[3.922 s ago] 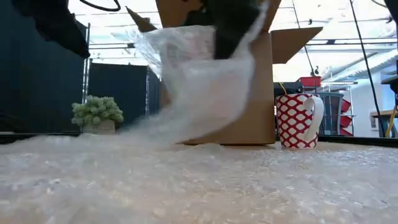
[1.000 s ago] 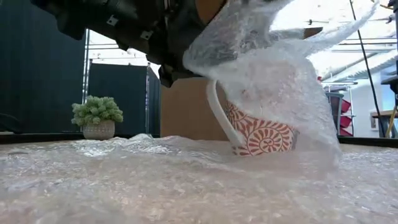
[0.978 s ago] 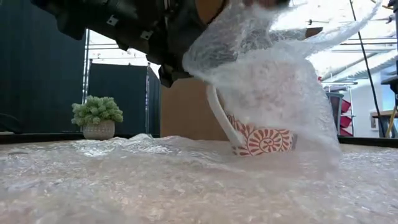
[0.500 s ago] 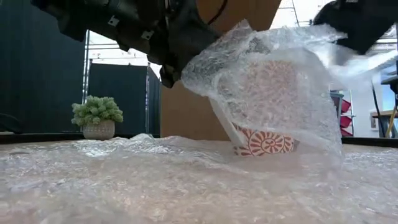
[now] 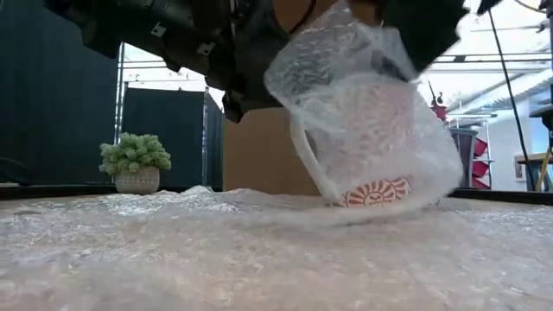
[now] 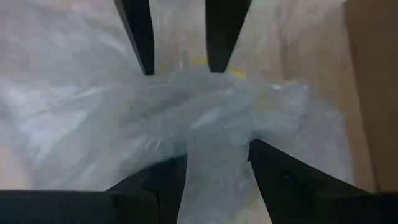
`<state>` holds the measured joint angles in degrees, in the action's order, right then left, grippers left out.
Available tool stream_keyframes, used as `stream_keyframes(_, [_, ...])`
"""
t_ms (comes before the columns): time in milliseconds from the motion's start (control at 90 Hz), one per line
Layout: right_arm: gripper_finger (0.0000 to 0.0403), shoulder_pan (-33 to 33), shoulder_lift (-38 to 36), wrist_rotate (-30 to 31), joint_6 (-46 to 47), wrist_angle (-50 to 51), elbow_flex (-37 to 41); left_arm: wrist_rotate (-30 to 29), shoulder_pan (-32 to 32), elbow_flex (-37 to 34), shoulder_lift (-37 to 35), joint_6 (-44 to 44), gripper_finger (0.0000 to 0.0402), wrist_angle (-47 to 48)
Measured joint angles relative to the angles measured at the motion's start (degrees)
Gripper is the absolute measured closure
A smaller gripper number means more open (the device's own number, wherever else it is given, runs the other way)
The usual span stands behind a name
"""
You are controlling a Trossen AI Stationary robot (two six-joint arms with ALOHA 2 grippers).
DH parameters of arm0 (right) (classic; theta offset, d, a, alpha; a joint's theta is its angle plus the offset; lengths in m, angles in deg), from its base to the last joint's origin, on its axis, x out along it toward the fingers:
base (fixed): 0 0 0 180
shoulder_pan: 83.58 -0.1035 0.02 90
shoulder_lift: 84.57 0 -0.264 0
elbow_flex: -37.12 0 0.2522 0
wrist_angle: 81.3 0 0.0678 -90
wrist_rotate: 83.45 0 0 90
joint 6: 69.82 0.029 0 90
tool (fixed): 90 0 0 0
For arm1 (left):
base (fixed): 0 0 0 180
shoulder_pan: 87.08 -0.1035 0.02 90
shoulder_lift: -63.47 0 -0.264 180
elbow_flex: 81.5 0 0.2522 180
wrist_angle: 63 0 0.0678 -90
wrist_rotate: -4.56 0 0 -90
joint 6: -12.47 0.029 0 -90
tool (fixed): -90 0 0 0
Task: Wrap mug
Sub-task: Wrap the orange mug with the bubble wrap
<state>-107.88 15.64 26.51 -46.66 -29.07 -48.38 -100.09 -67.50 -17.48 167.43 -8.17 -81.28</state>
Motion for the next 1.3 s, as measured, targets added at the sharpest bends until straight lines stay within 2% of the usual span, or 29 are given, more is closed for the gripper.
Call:
stream_keyframes(289, [0.0257, -0.01, 2.16, -0.7, -0.38, -1.73, -0.08, 0.05, 0.3, 1.52, -2.72, 0.03, 0.0252, 1.87])
stream_keyframes(500, [0.027, -0.01, 2.35, -1.06, -1.39, -2.79, 0.07, -1.41, -0.42, 4.14, -3.88, 3.99, 0.0252, 2.42])
stream_keyframes(833, [0.0284, -0.04, 2.42, -1.41, -2.02, -3.16, -0.11, -0.2, -2.66, 4.96, 5.3, 0.04, 0.0252, 1.12])
stream_keyframes(1056, [0.0284, -0.08, 2.46, -2.39, -3.54, 4.16, -5.7, 2.61, -3.48, 5.07, 6.81, -1.62, 0.0252, 1.18])
stream_keyframes(1300, [0.0284, -0.48, 2.44, -3.21, -3.01, 18.35, -15.53, 2.73, -3.48, 4.96, 6.95, -1.53, 0.0252, 0.22])
